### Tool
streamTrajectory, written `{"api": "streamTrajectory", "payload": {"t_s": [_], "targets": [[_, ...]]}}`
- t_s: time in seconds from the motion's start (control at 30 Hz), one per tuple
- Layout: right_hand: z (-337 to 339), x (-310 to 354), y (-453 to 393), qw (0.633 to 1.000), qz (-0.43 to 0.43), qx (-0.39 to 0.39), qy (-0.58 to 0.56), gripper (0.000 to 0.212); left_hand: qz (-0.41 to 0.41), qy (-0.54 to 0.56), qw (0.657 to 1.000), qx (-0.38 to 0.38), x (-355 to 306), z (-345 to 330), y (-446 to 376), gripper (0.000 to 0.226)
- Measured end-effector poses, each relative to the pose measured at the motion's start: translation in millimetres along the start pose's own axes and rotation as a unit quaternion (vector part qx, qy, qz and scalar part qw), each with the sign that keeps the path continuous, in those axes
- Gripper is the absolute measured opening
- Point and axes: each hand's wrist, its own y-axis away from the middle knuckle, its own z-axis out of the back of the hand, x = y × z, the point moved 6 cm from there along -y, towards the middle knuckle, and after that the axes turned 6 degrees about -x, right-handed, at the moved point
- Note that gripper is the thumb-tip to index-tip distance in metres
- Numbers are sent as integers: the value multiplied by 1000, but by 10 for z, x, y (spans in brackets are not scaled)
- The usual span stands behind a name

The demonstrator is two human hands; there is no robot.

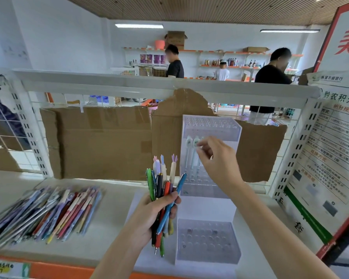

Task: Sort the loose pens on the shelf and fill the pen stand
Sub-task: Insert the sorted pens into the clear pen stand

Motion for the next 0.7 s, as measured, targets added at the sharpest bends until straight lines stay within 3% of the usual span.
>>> {"api": "streamTrajectory", "payload": {"t_s": [0.13, 0.33, 0.5, 0.7], "targets": [[-237, 130, 101, 988, -61, 134, -42, 19, -10, -16, 1000, 9, -10, -38, 18, 19], [-350, 196, 80, 966, -128, 174, -144, 19, -30, -25, 999, 19, -119, -116, 26, 19], [-191, 250, -468, 969, -136, 88, -187, 27, -64, -3, 998, 7, -461, -186, -149, 9], [81, 280, -1306, 984, -64, -45, -162, 25, -71, 40, 996, 21, -748, -237, -337, 5]]}}
